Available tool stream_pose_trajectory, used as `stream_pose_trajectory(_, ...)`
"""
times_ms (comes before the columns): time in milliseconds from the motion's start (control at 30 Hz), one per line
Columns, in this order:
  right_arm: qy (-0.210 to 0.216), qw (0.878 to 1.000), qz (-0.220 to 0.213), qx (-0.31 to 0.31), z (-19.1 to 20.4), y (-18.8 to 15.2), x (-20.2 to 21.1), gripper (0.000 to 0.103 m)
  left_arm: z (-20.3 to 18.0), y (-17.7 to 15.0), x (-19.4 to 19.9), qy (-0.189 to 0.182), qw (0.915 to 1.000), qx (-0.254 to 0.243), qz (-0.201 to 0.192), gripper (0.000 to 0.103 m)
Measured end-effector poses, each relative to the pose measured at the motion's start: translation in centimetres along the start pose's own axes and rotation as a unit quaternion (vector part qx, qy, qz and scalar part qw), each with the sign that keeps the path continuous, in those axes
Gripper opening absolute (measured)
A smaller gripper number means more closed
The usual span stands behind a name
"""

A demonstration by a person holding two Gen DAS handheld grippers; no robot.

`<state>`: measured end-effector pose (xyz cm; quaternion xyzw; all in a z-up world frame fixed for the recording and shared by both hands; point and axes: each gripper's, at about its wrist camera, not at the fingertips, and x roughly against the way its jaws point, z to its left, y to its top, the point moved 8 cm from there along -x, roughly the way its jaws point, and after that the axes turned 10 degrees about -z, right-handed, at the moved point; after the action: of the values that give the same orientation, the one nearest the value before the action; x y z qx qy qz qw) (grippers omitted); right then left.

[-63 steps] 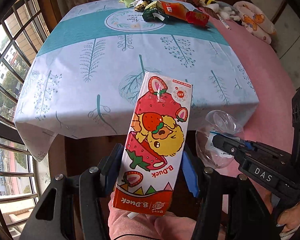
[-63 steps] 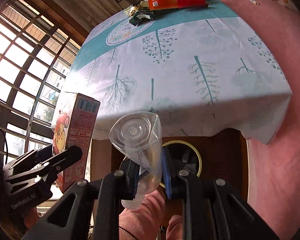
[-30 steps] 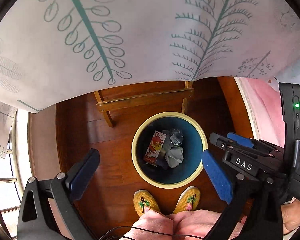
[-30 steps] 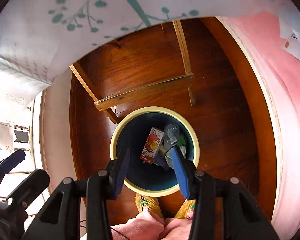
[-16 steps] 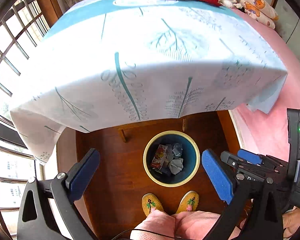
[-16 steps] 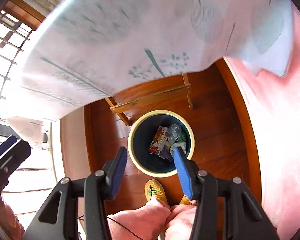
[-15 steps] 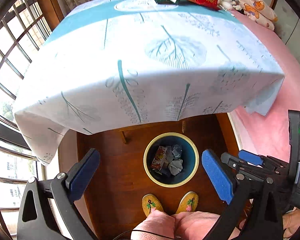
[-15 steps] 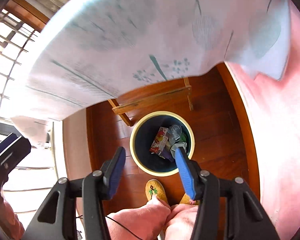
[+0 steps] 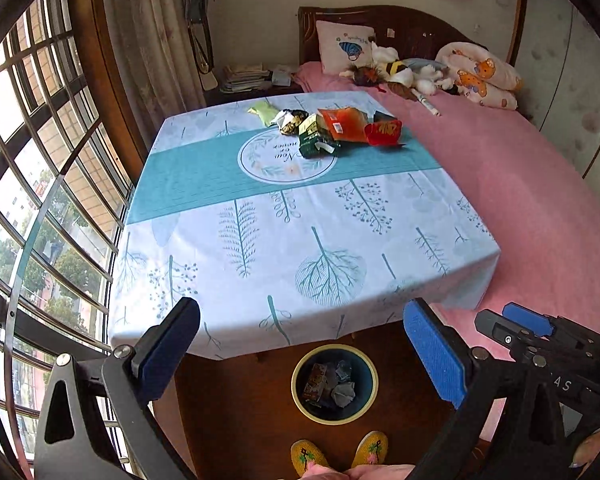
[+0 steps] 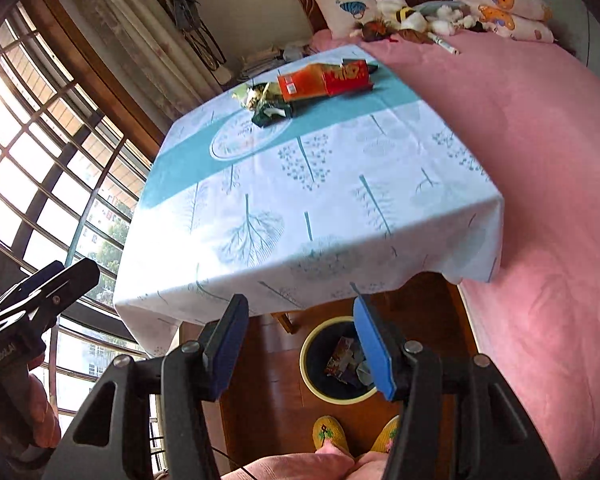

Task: Collect trash
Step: 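Raise both tools back toward the table, then grasp the orange foil bag with the left tool while the right tool grasps the red envelope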

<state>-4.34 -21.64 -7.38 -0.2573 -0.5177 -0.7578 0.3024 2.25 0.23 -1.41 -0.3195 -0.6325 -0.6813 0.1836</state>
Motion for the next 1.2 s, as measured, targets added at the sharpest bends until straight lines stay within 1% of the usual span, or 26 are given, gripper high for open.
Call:
stream_pose_trajectory(100,-0.004,1.000,-0.029,0.010,0.9,2.5,1.3,0.055,-0.5,2.0,0.8,-0.019,0.9995,-0.013,-0.021,0.101)
stream_pose_trajectory(167,-0.005,0.999,-0.048,0.012,1.5,4.0,2.0,0.055,-0.8,3.0,0.9,-0.023,0.9989,-0.027,-0.030,0.101)
stream_pose_trajectory(267,-0.016,0.997,-0.070,0.015,1.8,6.0,2.7,0.055,-1.1,4.1,0.5,-0.040,0.9986,-0.025,-0.025,0.101)
stream_pose_trajectory(333,-0.027,0.997,-0.074,0.015,1.8,7.2,2.6,0.055,-1.1,4.7,-0.2,-0.052,0.9983,-0.018,-0.018,0.100)
stream_pose_trajectory(400,-0.035,0.997,-0.073,0.013,1.9,8.1,2.3,0.055,-0.9,5.3,-1.2,-0.050,0.9986,-0.008,-0.015,0.100)
stream_pose_trajectory(500,-0.048,0.996,-0.071,0.010,1.5,9.7,1.2,0.055,-0.5,6.6,-2.9,-0.056,0.9984,0.009,-0.003,0.100)
stream_pose_trajectory(567,-0.039,0.997,-0.063,0.002,1.1,11.0,-0.1,0.055,-0.4,7.7,-4.3,-0.058,0.9982,0.015,0.000,0.100)
stream_pose_trajectory(700,-0.029,0.998,-0.057,-0.006,0.4,14.5,-3.4,0.055,-0.4,11.0,-7.0,-0.040,0.9990,0.015,-0.015,0.100)
stream_pose_trajectory(800,-0.011,0.999,-0.048,-0.015,-0.5,17.6,-6.9,0.055,-0.7,13.7,-10.1,-0.018,0.9996,0.009,-0.019,0.100)
stream_pose_trajectory(900,0.009,0.999,-0.028,-0.036,-1.8,20.7,-11.1,0.055,-1.3,16.6,-13.8,0.004,0.9999,0.005,-0.012,0.100)
stream_pose_trajectory(1033,0.024,0.997,0.014,-0.067,-4.0,24.5,-17.2,0.055,-2.1,20.1,-19.2,0.034,0.9993,0.007,0.015,0.100)
stream_pose_trajectory(1200,0.038,0.992,0.063,-0.103,-6.9,28.0,-24.6,0.055,-3.2,23.3,-25.2,0.066,0.9972,0.006,0.036,0.100)
